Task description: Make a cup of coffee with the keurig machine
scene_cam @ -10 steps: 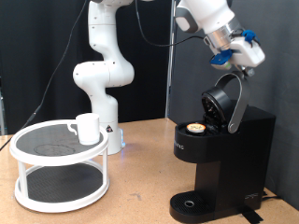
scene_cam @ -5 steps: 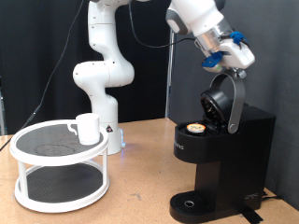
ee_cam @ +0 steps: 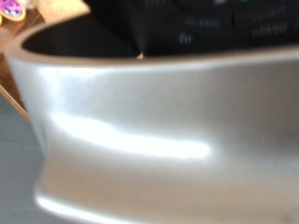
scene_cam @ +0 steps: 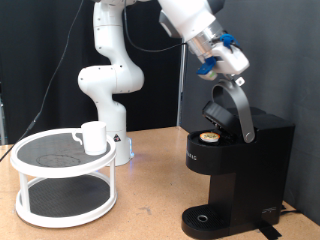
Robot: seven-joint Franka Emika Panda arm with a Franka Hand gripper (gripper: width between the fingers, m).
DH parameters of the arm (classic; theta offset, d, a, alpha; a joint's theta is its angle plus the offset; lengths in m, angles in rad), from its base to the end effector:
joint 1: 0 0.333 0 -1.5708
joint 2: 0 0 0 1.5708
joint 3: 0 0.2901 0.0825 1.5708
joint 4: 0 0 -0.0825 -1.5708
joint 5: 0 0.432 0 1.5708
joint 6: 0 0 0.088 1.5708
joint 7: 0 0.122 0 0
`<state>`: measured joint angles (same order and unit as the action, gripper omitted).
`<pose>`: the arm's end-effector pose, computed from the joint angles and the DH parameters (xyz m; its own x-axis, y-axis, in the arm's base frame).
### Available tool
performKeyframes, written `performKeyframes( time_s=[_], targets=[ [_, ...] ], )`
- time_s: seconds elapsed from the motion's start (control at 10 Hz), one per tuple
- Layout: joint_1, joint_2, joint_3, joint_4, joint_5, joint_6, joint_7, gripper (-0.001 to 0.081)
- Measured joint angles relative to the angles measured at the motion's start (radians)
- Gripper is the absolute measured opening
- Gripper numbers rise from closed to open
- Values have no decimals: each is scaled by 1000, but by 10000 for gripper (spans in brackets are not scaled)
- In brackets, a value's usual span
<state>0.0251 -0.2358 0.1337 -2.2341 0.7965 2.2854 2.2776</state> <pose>0.5521 0.1149 0.4457 -0.7489 -0.3649 -0.5532 -0.5951 0.7376 0.3191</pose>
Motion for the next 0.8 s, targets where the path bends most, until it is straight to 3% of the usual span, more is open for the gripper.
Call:
performKeyframes(
  time_s=[0.5,0.8],
  targets=[
    [-17,-45,-62,-87,39,3,-154,0],
    [-22,-53,-62,-162,7,96,-175,0]
  ],
)
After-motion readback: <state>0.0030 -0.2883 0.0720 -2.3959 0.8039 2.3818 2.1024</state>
